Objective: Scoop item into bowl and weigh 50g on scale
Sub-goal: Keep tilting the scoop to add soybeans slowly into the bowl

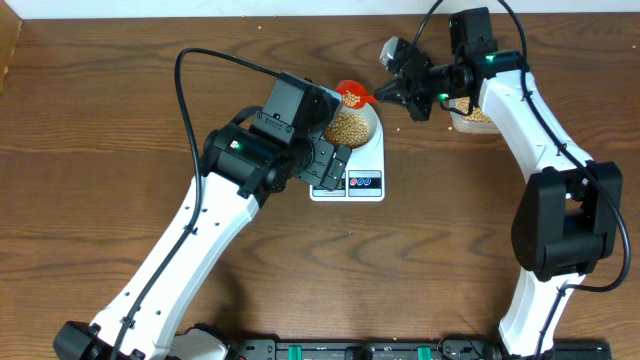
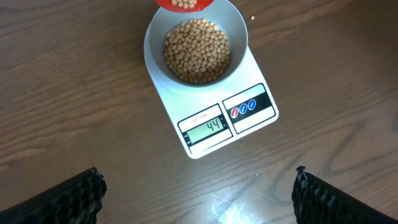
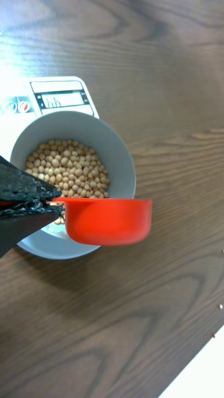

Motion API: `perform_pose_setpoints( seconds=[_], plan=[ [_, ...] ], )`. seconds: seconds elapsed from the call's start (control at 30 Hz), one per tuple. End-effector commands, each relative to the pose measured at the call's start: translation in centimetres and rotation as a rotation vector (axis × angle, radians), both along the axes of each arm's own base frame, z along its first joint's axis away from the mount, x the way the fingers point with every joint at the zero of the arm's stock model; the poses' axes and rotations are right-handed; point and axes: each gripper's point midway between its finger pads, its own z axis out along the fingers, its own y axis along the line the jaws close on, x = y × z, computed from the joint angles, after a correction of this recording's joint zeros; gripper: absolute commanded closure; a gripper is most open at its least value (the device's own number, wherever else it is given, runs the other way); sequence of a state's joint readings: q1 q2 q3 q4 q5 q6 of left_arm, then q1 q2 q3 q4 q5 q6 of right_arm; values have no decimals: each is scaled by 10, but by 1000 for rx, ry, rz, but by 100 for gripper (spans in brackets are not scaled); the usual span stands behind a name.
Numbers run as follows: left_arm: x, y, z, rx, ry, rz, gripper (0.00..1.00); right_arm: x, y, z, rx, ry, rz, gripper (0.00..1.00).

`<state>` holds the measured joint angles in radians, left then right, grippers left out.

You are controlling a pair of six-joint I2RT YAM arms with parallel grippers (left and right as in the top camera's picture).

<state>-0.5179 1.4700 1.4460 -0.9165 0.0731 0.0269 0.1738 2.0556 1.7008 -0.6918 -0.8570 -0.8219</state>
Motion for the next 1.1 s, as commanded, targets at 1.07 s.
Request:
perform_pose_setpoints(
  seconds=[1.07],
  plan=[
    [-1,1,-6,13,15,-8,2,-12,-4,18,28,5,21,99]
  ],
)
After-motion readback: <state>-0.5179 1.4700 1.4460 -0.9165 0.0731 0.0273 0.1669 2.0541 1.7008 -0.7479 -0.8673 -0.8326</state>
